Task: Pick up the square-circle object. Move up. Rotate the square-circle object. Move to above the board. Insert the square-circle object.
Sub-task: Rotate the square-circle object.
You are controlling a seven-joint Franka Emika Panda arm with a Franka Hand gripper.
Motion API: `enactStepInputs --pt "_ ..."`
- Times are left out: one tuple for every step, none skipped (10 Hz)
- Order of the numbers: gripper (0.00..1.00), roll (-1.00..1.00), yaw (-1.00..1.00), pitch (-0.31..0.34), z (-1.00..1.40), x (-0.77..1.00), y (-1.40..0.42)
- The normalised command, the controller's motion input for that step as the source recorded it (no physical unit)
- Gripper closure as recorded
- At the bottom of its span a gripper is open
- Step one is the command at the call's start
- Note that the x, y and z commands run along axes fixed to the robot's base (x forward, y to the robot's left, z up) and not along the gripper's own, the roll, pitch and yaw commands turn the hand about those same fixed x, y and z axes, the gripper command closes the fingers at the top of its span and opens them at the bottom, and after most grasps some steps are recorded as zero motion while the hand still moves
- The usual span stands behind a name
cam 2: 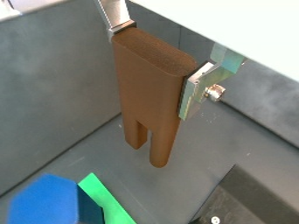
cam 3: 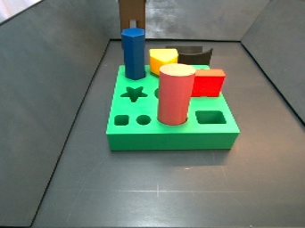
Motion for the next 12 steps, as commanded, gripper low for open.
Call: enactStepInputs --pt "1.0 -0.19 -0.06 -0.063 -1.0 0.01 0.02" --pt "1.0 -0.19 -0.06 -0.062 -0.98 0.01 0.02" --pt "1.0 -0.19 -0.05 -0.059 -0.8 0.02 0.02" --pt "1.0 -0.19 -0.05 -0.058 -0.63 0.02 0.02" --pt "1.0 -0.19 -0.05 -0.056 -0.41 0.02 0.02" --pt "1.0 -0.2 -0.05 -0.055 -0.24 0.02 0.02" --pt "1.0 -0.2 -0.05 -0.055 -0.19 0.01 0.02" --pt "1.0 -0.2 -0.05 -0.055 -0.19 0.01 0.02" --pt "1.0 -0.2 -0.05 -0.042 -0.17 0.0 0.02" --pt "1.0 -0.2 -0.05 -0.043 -0.17 0.0 0.02" --pt "1.0 -0.2 -0.05 -0.043 -0.17 0.0 0.02" --pt "1.0 -0.2 -0.05 -0.043 -0.17 0.0 0.02"
